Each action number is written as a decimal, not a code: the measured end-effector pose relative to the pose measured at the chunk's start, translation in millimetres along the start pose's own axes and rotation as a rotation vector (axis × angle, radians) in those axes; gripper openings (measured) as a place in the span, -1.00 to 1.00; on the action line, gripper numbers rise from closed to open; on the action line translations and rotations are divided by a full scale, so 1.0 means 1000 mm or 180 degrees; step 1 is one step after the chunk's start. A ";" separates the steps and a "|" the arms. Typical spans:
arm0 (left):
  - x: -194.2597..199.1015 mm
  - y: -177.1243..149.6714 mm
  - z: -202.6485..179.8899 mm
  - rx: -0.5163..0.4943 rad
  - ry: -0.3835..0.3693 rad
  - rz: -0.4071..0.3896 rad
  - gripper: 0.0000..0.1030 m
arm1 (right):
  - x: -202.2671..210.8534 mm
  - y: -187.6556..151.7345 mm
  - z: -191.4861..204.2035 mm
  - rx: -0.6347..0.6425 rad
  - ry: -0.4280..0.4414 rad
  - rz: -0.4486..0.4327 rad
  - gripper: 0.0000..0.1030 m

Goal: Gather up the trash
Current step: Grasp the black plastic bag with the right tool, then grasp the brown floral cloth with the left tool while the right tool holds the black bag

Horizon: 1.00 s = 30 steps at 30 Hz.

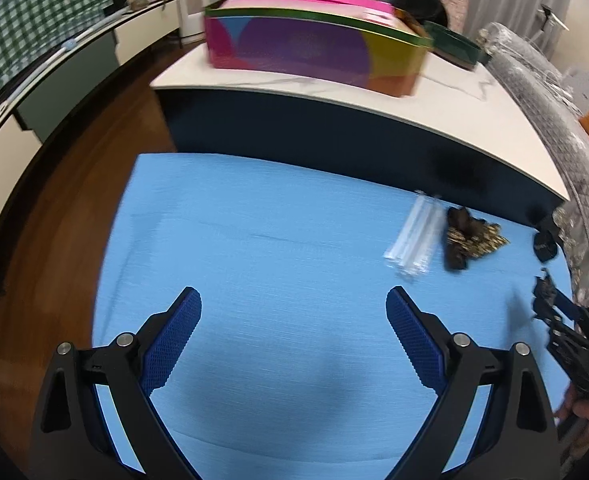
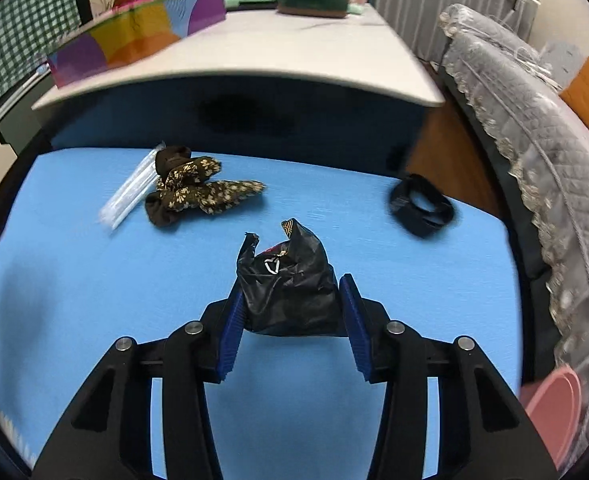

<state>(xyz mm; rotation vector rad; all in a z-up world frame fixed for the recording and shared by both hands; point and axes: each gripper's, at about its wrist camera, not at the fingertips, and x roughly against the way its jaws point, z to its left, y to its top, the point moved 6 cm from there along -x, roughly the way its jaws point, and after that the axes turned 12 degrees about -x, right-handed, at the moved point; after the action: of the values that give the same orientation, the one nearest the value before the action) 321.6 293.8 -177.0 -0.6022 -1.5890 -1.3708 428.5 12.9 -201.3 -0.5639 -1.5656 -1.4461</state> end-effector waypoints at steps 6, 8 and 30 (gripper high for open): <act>0.008 0.007 -0.057 -0.0312 -0.0092 -0.0092 0.76 | 0.080 -0.022 -0.065 -0.0235 -0.0226 -0.0026 -0.10; 0.009 0.014 -0.083 -0.0457 -0.0157 -0.0129 0.76 | 0.109 -0.033 -0.096 -0.0395 -0.0330 -0.0088 -0.10; -0.111 0.074 -0.183 -0.0210 0.0014 0.0476 0.31 | 0.107 -0.083 -0.257 -0.1515 -0.0449 -0.0047 -0.09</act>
<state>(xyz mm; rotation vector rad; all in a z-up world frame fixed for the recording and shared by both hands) 492.5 162.0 -245.4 -0.7423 -1.4693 -1.3155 387.1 -273.2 -179.8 -0.9492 -1.3292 -1.8362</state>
